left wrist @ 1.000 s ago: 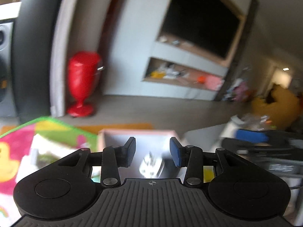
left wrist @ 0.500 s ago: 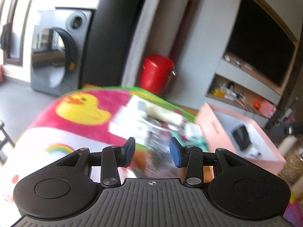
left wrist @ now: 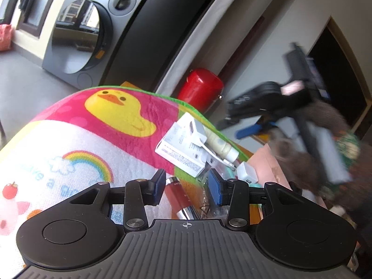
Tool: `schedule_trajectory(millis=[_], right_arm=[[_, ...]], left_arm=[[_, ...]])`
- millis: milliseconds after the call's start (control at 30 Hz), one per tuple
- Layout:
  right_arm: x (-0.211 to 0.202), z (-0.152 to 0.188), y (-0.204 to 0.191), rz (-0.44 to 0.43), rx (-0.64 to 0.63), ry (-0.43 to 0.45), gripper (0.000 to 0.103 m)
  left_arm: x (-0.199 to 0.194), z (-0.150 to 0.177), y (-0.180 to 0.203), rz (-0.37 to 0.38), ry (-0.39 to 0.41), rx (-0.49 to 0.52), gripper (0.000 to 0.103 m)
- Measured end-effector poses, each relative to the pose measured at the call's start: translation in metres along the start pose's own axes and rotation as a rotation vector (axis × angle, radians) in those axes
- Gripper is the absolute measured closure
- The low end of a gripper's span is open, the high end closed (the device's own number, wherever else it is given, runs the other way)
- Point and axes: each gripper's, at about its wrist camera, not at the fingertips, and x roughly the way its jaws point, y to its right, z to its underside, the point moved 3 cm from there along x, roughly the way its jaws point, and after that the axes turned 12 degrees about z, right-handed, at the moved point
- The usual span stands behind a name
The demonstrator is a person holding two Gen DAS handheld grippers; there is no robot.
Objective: Organize rigid objects
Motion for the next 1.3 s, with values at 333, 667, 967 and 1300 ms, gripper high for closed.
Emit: schedule_trajectory(millis=[333,667,967,1300], right_arm=[[0.004,0.028,-0.004,-0.058,-0.138,-0.071,0.079],[-0.052,0.109,-0.002,-0.158,-0.148,-0.107,0.078],[-0.106,0.197,0.023,-0.271,-0.121,-0.122,0.077],[-0.121,0.276,0.072,0.056,-0.204,0.13,0.041]], left_arm=[[0.0,0.005,-0.011,-0.017,-0.055,-0.07,0.059],[-0.003,0.006,-0.009,-0.019,-0.061,-0.089,0.059],[0.012,0.016,0.011,0.043,-0.143,0.007,0.058],[-0.019,0.012,0.046,0.005,-0.131,0.122,0.059]])
